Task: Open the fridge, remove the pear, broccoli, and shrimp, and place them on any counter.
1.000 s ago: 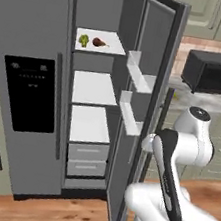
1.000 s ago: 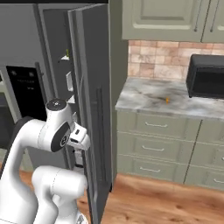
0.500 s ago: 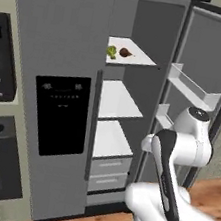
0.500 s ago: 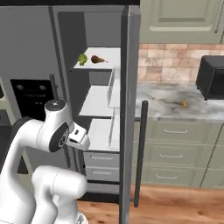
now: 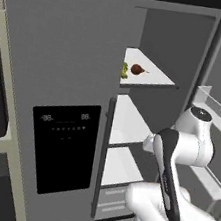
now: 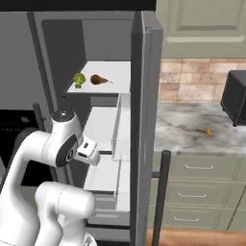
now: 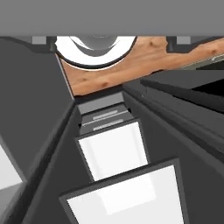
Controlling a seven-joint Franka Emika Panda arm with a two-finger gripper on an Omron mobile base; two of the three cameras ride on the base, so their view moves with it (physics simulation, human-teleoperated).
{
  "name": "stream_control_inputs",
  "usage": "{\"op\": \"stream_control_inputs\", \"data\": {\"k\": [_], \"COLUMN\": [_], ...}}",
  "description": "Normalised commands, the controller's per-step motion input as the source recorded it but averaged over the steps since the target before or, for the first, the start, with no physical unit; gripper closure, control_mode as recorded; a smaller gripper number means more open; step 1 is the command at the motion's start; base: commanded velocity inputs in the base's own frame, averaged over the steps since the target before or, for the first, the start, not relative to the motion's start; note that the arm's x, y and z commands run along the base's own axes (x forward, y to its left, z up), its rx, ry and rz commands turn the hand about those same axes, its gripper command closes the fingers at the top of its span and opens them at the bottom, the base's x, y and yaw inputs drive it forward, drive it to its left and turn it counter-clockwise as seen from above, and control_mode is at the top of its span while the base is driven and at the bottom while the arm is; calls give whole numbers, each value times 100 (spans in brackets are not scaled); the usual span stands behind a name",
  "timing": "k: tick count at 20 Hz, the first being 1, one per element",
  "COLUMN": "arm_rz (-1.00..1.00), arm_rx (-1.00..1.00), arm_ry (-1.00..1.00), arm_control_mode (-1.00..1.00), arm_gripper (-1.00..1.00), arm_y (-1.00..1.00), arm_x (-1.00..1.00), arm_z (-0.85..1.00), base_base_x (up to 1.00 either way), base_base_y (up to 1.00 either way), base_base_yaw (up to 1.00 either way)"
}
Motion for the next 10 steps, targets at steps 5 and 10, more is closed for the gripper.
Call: {"op": "stream_control_inputs", "data": {"k": [5, 10], "arm_rz": [0, 16], "arm_rx": [0, 0], "arm_ry": [0, -8], "arm_control_mode": [100, -100], "arm_gripper": [-100, -100], "arm_y": [0, -3], "arm_x": [0, 18], "arm_z": [0, 43], "base_base_x": [100, 19], "base_base_y": [-4, -1], "base_base_yaw": [14, 4]}}
